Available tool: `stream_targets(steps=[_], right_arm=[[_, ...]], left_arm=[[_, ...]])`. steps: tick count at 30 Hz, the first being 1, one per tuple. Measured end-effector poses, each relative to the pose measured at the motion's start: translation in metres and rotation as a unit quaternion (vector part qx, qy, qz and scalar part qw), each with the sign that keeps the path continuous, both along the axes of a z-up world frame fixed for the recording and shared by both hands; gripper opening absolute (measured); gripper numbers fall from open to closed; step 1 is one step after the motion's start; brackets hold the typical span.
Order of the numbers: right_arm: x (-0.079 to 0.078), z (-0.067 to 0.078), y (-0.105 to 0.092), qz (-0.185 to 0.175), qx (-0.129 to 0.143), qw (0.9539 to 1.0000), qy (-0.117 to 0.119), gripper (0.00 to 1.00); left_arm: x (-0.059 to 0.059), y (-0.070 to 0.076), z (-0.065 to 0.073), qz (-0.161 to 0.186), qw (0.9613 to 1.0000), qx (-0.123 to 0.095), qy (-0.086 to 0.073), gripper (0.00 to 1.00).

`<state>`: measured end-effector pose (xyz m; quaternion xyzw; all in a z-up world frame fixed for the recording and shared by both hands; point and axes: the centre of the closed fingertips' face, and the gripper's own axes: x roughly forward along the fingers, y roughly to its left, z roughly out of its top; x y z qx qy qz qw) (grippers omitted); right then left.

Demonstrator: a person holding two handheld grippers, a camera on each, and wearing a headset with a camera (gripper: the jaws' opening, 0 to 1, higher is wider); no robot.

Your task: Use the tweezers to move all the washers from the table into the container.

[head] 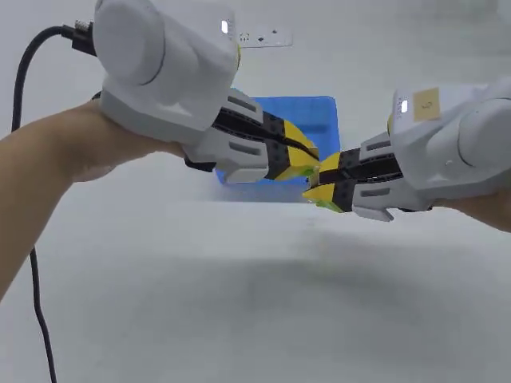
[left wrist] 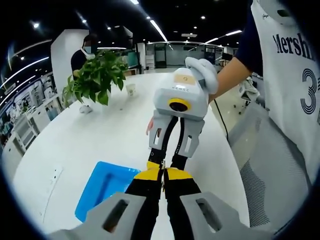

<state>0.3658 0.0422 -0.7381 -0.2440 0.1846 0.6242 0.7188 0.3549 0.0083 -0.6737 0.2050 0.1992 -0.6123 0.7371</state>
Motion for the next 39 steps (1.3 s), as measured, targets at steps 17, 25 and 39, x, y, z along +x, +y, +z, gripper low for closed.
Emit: stream_targets(steps=[17,25,39], right_arm=[[0.032,0.038,0.026,0.010,0.010,0.9987,-0.050,0.10],[0.060,0.035,0.036,0.015,0.009,0.9979,-0.062,0.10],[0.086,-0.018,0.045,0.008,-0.008,0.9997,-0.023,0.11]], left_arm=[[0.032,0.030,0.033,0.001,0.9991,-0.003,-0.042,0.06],[0.064,0.042,0.029,0.007,0.9985,0.005,-0.053,0.06],[0.096,0.051,-0.025,0.019,0.9998,0.006,-0.008,0.06]])
